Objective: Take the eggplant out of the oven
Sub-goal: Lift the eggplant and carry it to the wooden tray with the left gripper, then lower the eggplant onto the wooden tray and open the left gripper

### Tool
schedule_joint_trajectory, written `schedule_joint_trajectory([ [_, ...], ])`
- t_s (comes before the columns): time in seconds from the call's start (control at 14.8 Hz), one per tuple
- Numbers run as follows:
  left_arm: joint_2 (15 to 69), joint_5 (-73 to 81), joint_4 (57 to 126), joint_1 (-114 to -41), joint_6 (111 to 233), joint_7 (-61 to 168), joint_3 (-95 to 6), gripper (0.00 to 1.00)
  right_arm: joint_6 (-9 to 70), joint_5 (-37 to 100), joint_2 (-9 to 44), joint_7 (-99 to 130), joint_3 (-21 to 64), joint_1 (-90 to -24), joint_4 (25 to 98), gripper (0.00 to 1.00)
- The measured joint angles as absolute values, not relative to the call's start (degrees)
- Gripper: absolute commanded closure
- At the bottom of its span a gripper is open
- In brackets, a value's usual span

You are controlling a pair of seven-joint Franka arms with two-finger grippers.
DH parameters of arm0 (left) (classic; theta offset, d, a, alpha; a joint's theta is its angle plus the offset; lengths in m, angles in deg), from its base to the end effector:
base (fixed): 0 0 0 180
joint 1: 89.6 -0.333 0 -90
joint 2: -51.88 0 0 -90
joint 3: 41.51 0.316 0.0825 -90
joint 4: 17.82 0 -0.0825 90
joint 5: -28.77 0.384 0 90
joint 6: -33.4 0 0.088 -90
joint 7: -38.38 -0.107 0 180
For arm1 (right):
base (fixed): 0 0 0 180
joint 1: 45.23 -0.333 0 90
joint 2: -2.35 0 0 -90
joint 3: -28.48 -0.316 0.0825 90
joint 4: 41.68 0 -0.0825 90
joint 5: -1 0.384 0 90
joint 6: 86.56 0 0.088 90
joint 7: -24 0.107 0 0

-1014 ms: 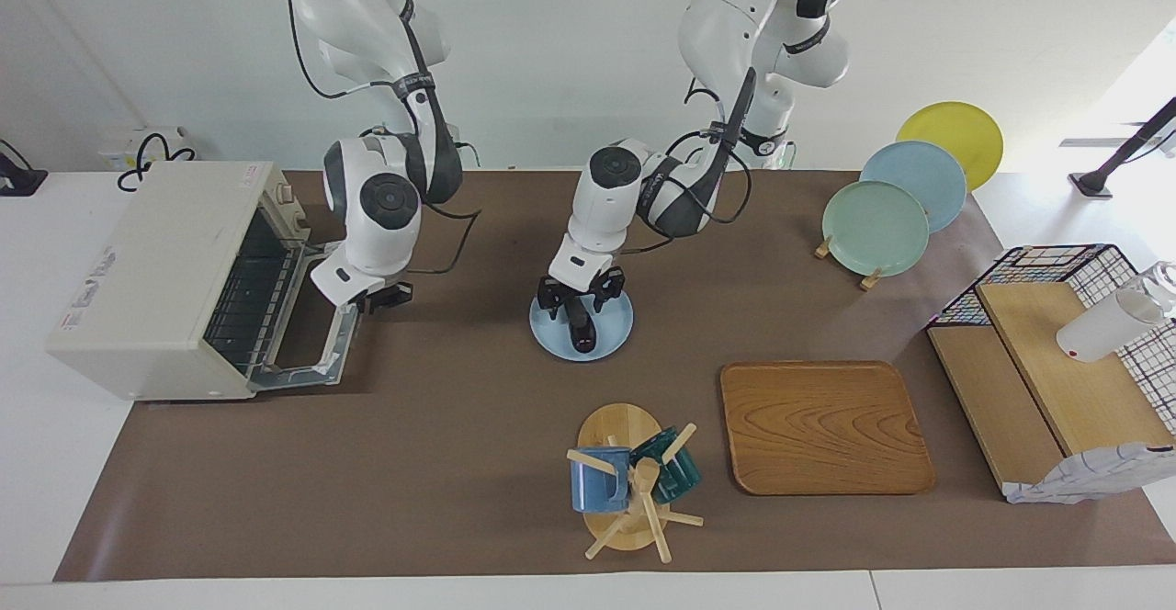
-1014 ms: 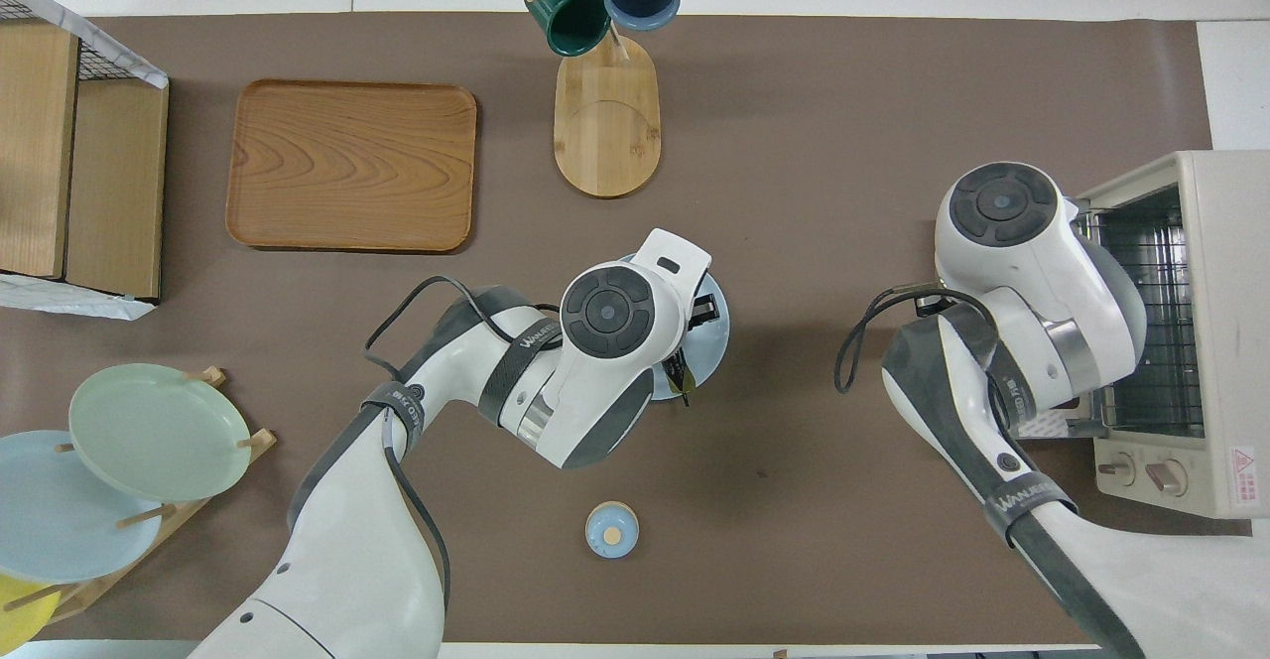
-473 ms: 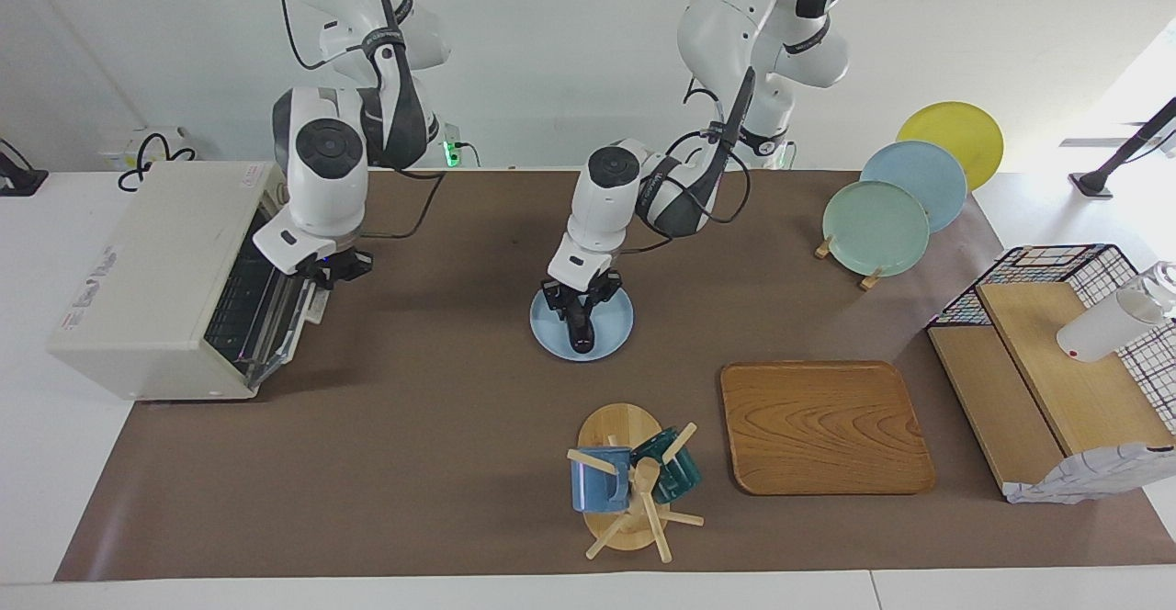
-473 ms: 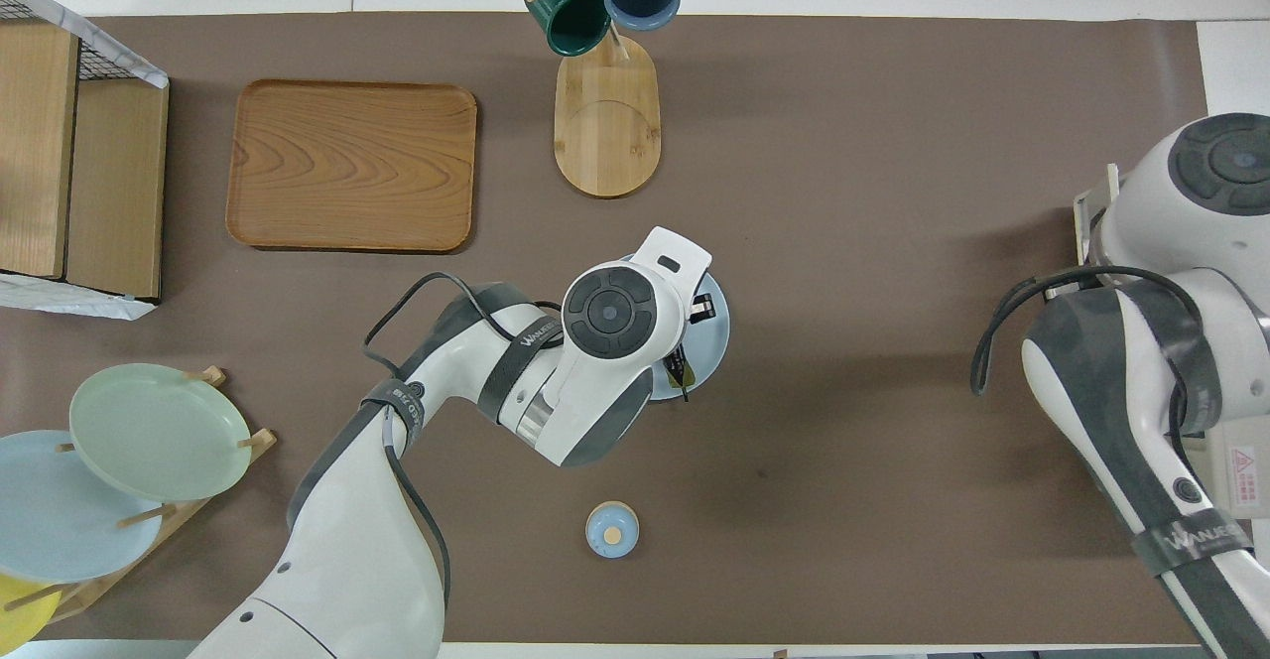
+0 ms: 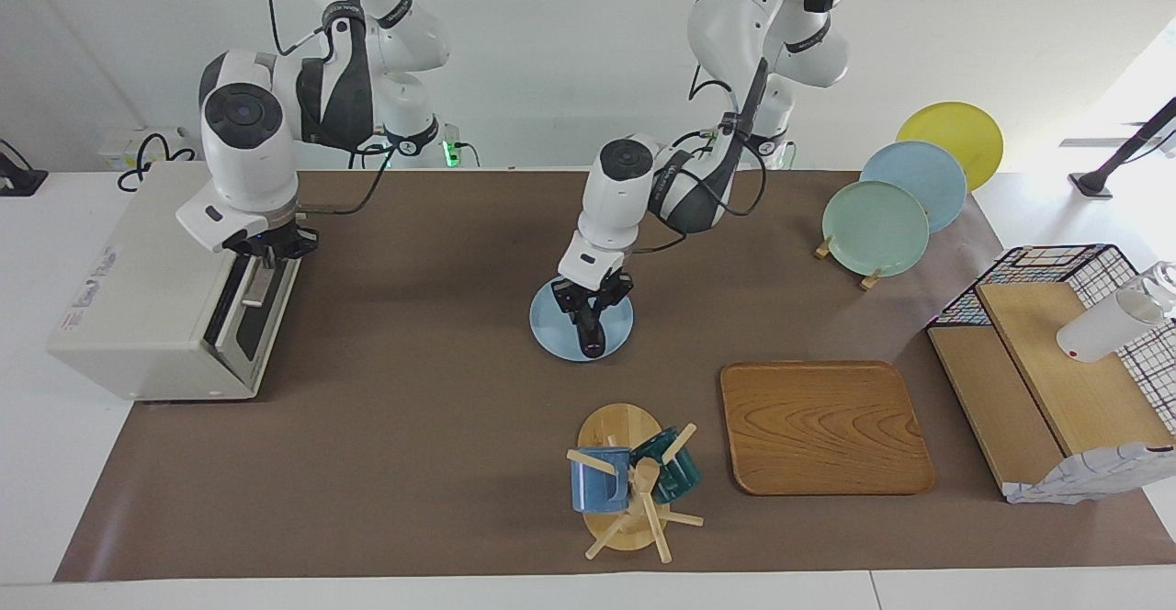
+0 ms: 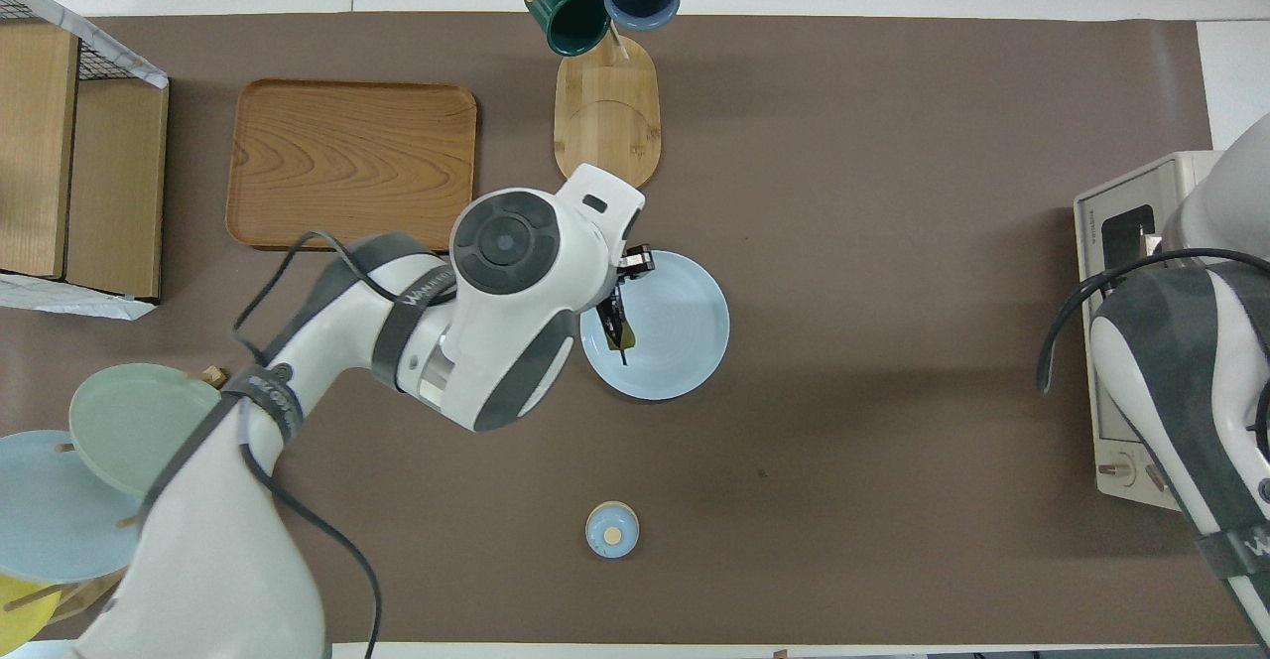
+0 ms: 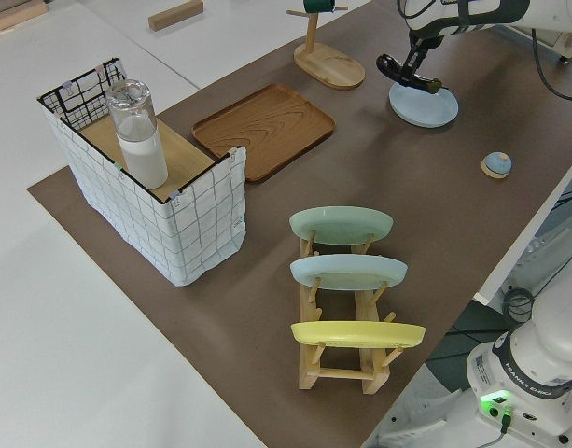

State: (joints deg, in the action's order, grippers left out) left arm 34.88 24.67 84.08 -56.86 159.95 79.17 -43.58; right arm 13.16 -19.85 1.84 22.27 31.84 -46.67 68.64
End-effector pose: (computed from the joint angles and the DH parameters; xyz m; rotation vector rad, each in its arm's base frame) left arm 0.5324 -0.3709 0.4036 2.9946 0.2181 0.0935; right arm 0.5374 -0.0504 0.4820 2.7810 0.1264 -0.2611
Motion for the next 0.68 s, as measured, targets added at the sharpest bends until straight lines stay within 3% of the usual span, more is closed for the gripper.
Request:
schedule_joint_trajectory([
  [0.34,35.6,24.7,82.1,-73.1,156.2,58.5,-43.2,1.0,8.3,-9.8,-1.1,22.1,31.5,-46.6,65.6,0.72],
  [0.47,33.7,24.7,81.6,-79.6,156.6,50.0,-43.2,1.0,7.1,-5.0,-1.6,22.1,31.6,-46.4,64.4,0.61],
  [0.61,29.9,24.7,80.0,-83.7,158.9,44.9,-43.2,1.0,7.1,-3.2,-1.7,22.1,31.9,-46.3,63.9,0.0],
  [0.68,27.3,24.7,78.2,-84.9,160.0,43.3,-43.2,1.0,7.1,-2.8,-1.7,22.1,32.0,-46.2,63.8,0.0],
])
